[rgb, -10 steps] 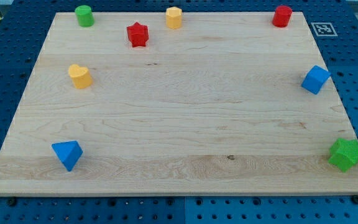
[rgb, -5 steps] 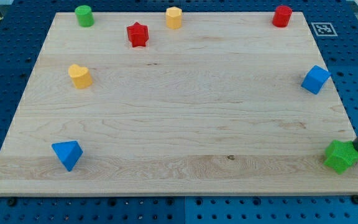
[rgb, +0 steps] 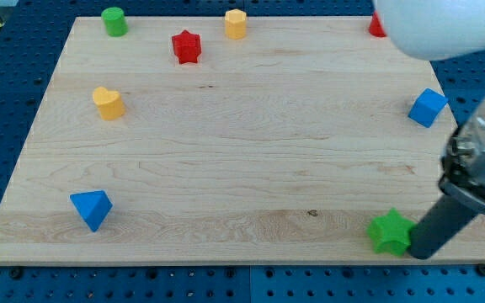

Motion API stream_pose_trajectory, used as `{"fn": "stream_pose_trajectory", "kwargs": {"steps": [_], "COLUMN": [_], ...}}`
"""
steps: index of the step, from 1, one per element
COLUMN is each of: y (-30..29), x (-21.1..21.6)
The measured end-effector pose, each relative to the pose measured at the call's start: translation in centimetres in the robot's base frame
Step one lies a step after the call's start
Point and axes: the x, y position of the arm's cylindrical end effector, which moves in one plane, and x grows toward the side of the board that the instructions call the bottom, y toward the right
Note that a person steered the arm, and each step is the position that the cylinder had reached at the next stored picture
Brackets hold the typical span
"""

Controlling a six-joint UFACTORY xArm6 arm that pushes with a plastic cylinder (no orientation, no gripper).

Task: Move the green star to the bottom center of the board

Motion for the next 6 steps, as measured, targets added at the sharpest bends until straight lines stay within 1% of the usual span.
{"fn": "stream_pose_trajectory", "kwargs": {"steps": [1, 3, 4, 5, 6], "y": [-3.0, -7.3, -6.4, -7.8, -9.6], "x": [-1.7, -3.8, -5.6, -6.3, -5.1]}}
